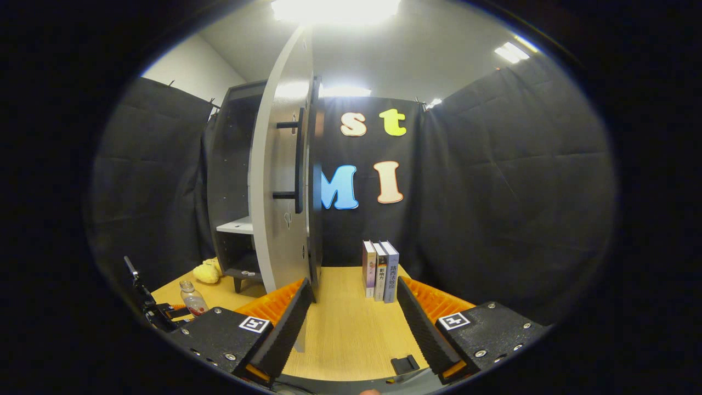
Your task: Open the cabinet door with the right hand, grasp the bottle in the cabinet with the left hand and place it on the coaster, then close the cabinet door with the right hand.
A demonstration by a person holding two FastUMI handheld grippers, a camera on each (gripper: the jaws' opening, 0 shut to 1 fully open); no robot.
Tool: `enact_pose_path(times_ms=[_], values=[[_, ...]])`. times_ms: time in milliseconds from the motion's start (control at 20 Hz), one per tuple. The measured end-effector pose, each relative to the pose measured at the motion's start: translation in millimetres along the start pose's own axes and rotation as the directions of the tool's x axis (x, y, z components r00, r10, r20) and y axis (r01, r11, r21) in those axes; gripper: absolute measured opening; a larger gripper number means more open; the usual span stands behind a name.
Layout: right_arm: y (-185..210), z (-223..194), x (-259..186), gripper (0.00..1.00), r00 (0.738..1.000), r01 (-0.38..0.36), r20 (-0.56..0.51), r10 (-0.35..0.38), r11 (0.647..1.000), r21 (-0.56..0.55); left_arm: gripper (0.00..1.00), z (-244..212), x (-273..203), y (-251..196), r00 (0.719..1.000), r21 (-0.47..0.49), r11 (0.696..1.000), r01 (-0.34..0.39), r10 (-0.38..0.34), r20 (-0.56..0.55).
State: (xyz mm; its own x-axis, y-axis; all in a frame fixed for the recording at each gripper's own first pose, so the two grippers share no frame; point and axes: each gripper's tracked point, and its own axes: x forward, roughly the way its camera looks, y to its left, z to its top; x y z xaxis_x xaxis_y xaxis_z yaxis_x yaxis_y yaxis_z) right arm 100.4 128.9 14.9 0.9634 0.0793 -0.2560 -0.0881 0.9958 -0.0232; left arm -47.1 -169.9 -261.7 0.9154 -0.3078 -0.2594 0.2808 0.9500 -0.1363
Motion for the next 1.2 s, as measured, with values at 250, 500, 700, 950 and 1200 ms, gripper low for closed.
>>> enact_pose_path(times_ms=[250,500,700,950,1200], values=[[2,0,2,0.95,1.0,-0.018,-0.008,0.018,0.999,-0.042,0.72,-22,-5,4,1.0,-0.013,1.0,-0.02,0.02,-0.014],[2,-3,3,0.96,0.999,-0.027,-0.02,0.026,0.998,-0.052,0.77,-37,-7,5,0.999,-0.032,0.999,-0.043,0.042,-0.029],[3,-4,6,0.96,0.999,-0.036,-0.021,0.035,0.998,-0.059,0.72,-42,-11,2,0.998,-0.024,0.998,-0.05,0.049,-0.033],[2,-3,8,0.96,0.999,-0.039,-0.013,0.039,0.998,-0.046,0.8,-40,-13,-5,0.997,-0.021,0.999,-0.048,0.047,-0.058],[-2,6,8,0.96,0.999,-0.047,0.015,0.048,0.999,-0.026,0.78,-18,-23,-6,0.997,0.017,0.998,-0.06,0.061,-0.043]])
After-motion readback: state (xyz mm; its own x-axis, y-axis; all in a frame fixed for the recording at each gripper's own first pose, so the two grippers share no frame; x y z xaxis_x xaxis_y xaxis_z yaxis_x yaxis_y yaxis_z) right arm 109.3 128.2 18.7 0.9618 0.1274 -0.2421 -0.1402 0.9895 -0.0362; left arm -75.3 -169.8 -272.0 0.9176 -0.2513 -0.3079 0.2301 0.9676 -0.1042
